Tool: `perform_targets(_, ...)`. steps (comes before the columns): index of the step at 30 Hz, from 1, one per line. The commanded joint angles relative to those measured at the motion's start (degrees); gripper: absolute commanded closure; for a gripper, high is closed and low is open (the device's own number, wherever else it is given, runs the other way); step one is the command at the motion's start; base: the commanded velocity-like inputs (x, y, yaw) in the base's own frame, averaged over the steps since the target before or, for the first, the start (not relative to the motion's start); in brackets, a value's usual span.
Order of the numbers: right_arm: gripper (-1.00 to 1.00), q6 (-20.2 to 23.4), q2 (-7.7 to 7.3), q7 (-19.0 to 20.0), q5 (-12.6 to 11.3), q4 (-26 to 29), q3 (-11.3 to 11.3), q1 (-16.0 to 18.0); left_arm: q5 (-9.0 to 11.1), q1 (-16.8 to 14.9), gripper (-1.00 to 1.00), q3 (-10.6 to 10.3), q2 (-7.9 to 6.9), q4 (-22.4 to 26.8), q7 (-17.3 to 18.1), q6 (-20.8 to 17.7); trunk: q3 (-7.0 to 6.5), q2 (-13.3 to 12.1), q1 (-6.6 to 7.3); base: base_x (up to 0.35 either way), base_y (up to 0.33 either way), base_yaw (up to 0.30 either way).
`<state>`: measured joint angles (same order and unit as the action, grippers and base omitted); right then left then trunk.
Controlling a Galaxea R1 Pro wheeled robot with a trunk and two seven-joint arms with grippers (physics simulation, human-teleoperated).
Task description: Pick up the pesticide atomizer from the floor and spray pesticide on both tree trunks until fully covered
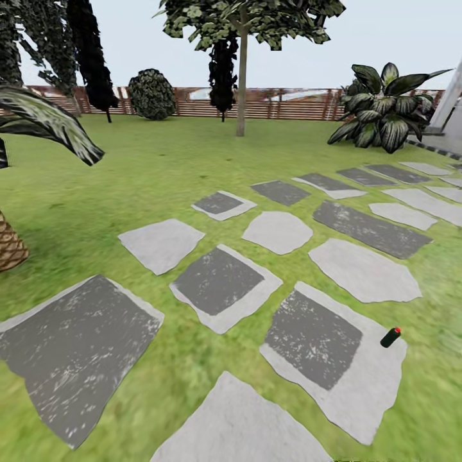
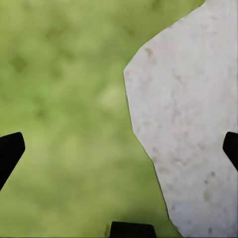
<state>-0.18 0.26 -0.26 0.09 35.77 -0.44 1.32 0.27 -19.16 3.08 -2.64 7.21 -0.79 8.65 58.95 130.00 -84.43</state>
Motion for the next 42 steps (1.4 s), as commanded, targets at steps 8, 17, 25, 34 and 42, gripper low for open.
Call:
perform_targets(8, -1.0, 0.0, 0.0, 0.0, 0.0, 0.0, 0.0, 0.0, 0.0, 0.0, -1.0, 0.0, 0.0, 0.0, 0.0, 0.0, 0.0, 0.0, 0.0, 0.094, -0.268, -0.267)
perform_targets(17, -1.0, 0.0, -0.01, 0.0, 0.0, 0.0, -1.8, 0.0, 0.0, 0.0, -1.0, 0.0, 0.0, 0.0, 0.0, 0.0, 0.0, 0.0, 0.0, 0.101, -0.267, -0.267)
perform_targets(25, -1.0, 0.0, -0.01, 0.0, 0.0, 0.0, -2.2, 0.0, 0.0, 0.0, -1.0, 0.0, 0.0, 0.0, 0.0, 0.1, 0.0, 0.0, 0.0, 0.143, -0.267, -0.267)
perform_targets(34, -1.0, 0.0, -0.02, 0.0, 0.0, 0.1, -2.2, 0.0, 0.0, 0.0, -1.0, 0.0, 0.0, -0.1, 0.0, 0.1, 0.0, 0.0, 0.0, 0.181, -0.267, -0.267)
perform_targets(42, -1.0, 0.0, -0.22, 0.1, 0.3, 0.0, -2.1, 0.0, -0.1, 0.0, -1.0, 0.0, 0.01, -0.1, 0.0, 0.1, 0.0, 0.0, 0.0, 0.198, -0.267, -0.149)
